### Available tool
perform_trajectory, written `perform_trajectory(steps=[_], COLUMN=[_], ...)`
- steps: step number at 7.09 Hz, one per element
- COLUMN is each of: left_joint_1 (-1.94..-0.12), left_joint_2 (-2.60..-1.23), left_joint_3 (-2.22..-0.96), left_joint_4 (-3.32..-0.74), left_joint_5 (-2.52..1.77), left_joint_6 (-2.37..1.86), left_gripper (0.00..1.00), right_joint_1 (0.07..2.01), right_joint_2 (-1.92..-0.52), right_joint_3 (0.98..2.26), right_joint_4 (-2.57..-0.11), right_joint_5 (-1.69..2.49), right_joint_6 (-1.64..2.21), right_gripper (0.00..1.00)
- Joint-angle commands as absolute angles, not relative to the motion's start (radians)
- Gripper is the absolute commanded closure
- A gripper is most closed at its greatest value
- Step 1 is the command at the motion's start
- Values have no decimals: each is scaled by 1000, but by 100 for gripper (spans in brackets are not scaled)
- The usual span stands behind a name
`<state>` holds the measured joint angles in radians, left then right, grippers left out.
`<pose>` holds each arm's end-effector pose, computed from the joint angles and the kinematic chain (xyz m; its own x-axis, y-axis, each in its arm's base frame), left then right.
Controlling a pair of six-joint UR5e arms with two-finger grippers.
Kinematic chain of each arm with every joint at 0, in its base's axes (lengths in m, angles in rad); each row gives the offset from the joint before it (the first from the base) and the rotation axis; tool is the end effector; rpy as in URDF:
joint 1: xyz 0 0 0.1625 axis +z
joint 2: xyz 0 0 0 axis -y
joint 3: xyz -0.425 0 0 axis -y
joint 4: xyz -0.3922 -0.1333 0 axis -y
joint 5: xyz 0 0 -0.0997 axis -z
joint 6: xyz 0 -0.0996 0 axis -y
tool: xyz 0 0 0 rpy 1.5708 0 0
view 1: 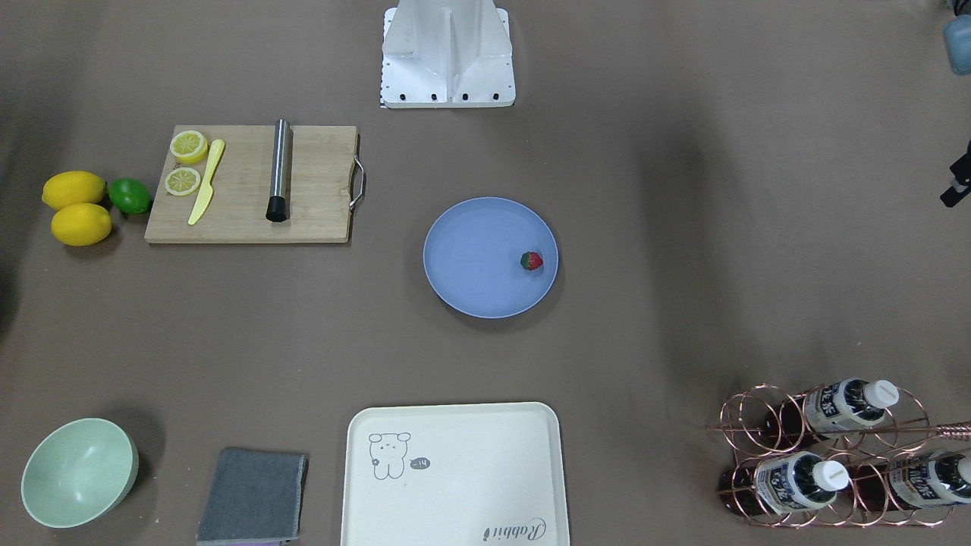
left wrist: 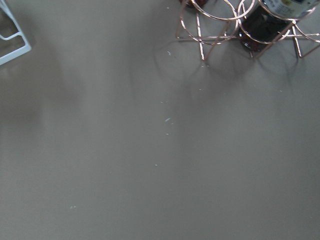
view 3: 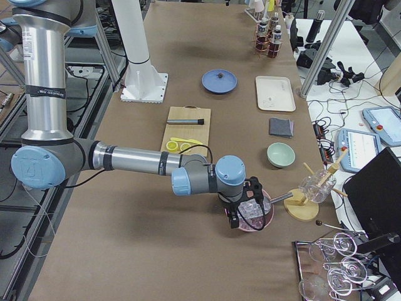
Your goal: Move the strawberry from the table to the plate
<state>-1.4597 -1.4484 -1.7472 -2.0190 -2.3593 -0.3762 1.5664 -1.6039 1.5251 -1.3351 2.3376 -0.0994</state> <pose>-0.0112 -0.4650 0.5767 0.6521 0.0682 -0.7551 0.1531 0.9636 0.2193 0.0621 -0.4869 0.6734 0.7157 -0.2090 0.6664 0.0757 0.9718 0.2235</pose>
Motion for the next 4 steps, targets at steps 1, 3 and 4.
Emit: perform_trajectory(steps=[1,3,4], left_joint_1=[-1511,-1517,-1516], left_joint_2=[-1405,-1365,-1339], left_joint_3=[-1752,-1749,-1749], left_joint_4=[-2063,-2059,-2057], left_joint_5=[-2310,-2319,-2321], left_joint_6=[-376,-377,-377], left_gripper=[3,3,3], right_joint_1=[1569,1568,1566], right_joint_2=[-1608,-1597,-1594], right_joint_3=[1526,1525,1522], right_joint_4=[-1330,-1333,-1335], right_joint_5=[2344,2355,2364], right_joint_6=[-100,-92,-89], right_gripper=[0,0,0])
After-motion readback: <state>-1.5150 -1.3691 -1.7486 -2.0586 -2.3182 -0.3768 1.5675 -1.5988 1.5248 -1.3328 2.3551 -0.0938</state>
